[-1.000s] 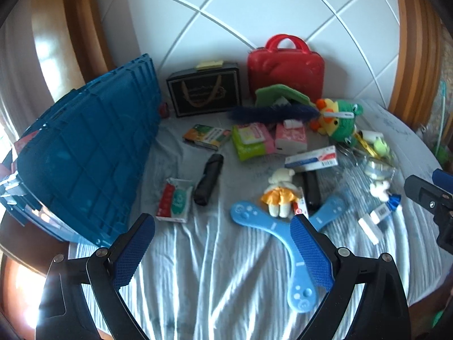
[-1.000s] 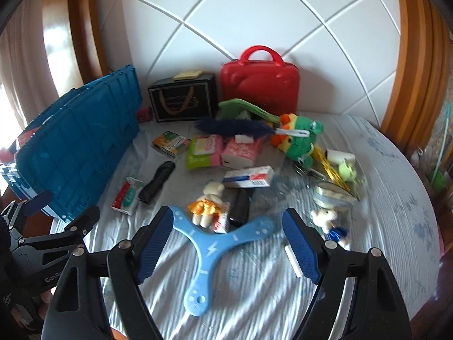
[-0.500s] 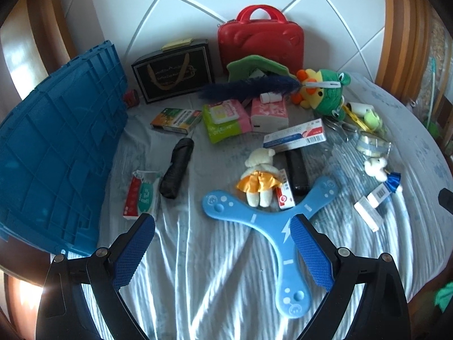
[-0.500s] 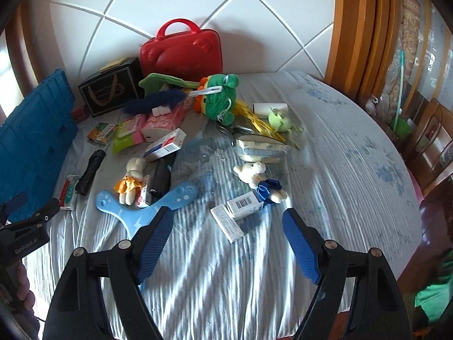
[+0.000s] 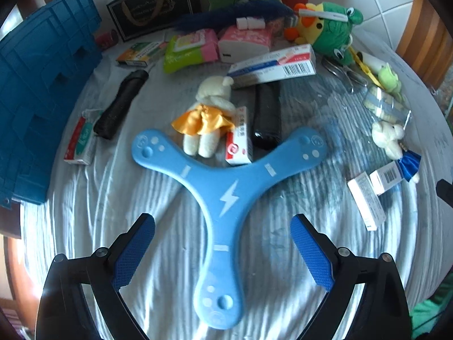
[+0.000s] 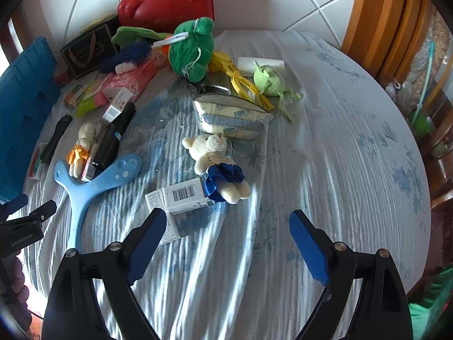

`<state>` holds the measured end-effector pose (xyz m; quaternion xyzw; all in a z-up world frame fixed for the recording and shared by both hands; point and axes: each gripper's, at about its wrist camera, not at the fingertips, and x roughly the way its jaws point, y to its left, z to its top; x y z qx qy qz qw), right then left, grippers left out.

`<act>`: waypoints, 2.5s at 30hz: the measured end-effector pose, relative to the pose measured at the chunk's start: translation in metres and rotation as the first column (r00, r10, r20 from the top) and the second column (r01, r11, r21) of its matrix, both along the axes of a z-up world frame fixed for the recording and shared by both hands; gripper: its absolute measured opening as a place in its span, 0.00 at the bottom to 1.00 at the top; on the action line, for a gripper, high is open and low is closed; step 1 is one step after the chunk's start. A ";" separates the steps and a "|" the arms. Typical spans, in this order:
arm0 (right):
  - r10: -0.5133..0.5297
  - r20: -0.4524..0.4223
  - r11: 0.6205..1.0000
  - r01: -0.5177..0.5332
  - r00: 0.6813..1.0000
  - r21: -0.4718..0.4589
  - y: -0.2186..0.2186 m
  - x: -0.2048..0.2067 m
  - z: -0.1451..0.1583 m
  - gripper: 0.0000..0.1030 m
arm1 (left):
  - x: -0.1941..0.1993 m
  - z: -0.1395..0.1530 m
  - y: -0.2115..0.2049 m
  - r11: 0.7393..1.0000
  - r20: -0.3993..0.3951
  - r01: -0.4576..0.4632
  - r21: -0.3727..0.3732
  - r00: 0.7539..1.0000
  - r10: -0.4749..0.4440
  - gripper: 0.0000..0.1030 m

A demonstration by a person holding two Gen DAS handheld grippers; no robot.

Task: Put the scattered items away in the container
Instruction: 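Move both tools back over the bed toward the medicine boxes and bear, then grasp the white medicine box with the left tool while the right tool grasps the white bear plush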

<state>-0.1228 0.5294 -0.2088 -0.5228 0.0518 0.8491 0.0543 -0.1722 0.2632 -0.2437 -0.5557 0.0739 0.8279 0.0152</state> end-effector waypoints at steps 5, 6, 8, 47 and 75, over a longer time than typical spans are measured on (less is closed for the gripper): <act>0.071 0.050 0.997 -0.070 0.996 -0.018 0.019 -0.015 -0.023 0.87 | 0.009 -0.021 0.033 1.000 0.065 -0.011 -0.012 0.998 0.012 0.95; 0.080 0.054 0.997 -0.079 0.995 -0.023 0.021 -0.017 -0.025 0.87 | 0.011 -0.021 0.038 1.000 0.064 -0.008 -0.012 0.998 0.009 0.95; 0.096 0.053 0.995 -0.095 0.994 -0.024 0.023 -0.020 -0.026 0.87 | 0.011 -0.020 0.049 1.000 0.052 -0.003 0.001 0.999 0.003 0.95; 0.510 0.137 0.856 -0.487 0.849 -0.172 0.009 -0.135 -0.080 0.60 | -0.031 -0.058 0.148 0.985 0.063 -0.165 0.048 0.985 0.162 0.38; 0.517 0.121 0.856 -0.512 0.847 -0.070 0.014 -0.100 -0.067 0.51 | 0.000 -0.042 0.148 0.976 0.042 -0.209 0.056 0.977 0.207 0.25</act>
